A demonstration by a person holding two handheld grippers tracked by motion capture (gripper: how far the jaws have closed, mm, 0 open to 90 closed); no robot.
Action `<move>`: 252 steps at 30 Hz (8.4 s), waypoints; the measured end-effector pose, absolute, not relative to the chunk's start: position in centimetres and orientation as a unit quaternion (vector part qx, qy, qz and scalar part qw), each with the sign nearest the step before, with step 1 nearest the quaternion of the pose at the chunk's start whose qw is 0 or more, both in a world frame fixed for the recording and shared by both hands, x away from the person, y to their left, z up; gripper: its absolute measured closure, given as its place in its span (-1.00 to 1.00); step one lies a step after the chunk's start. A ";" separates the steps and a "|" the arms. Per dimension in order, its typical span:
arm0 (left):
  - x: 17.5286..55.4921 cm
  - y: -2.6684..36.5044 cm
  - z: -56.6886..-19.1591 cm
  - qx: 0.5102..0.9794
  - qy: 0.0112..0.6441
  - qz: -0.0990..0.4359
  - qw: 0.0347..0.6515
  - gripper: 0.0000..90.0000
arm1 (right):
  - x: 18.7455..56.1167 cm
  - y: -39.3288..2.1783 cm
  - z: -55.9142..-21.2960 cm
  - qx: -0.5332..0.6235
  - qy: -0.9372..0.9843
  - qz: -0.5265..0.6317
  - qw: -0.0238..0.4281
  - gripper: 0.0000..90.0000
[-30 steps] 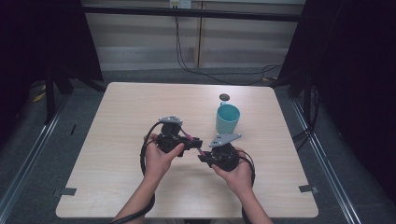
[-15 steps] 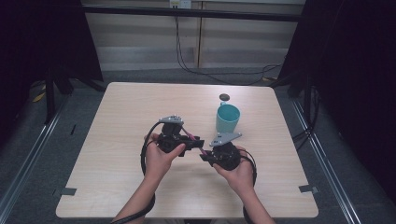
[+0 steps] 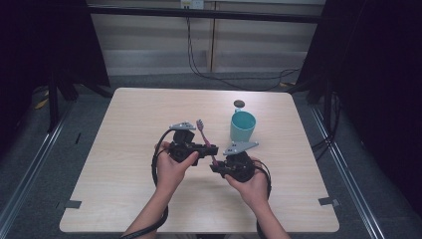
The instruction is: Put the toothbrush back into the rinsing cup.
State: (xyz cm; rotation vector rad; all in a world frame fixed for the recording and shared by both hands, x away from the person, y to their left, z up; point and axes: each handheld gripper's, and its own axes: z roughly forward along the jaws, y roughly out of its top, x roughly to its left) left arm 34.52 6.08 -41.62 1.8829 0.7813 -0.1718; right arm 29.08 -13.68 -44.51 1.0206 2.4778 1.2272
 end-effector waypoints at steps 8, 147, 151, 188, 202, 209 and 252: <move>34.6 6.0 -41.6 0.786 0.326 -0.073 0.521 0.79 | 28.9 -12.7 -44.4 0.328 0.841 0.419 0.095 0.65; 32.4 10.2 -49.8 0.875 0.267 0.087 0.395 -0.57 | 31.8 -20.6 -35.4 0.375 0.728 0.547 0.176 0.86; 32.3 10.4 -50.2 0.877 0.262 0.094 0.391 -0.56 | 31.8 -20.6 -35.5 0.374 0.728 0.547 0.175 0.86; 32.1 10.6 -51.0 0.882 0.253 0.097 0.386 -0.66 | 32.9 -21.2 -33.5 0.373 0.726 0.542 0.198 0.86; 32.0 10.5 -51.0 0.882 0.253 0.098 0.385 -0.67 | 33.4 -21.6 -32.5 0.373 0.725 0.539 0.210 0.86; 32.0 10.5 -51.0 0.882 0.253 0.099 0.385 -0.67 | 33.6 -21.7 -31.8 0.374 0.722 0.541 0.214 0.86; 32.0 10.5 -51.0 0.883 0.253 0.098 0.384 -0.67 | 37.0 -23.5 -31.3 0.398 0.697 0.533 0.268 0.86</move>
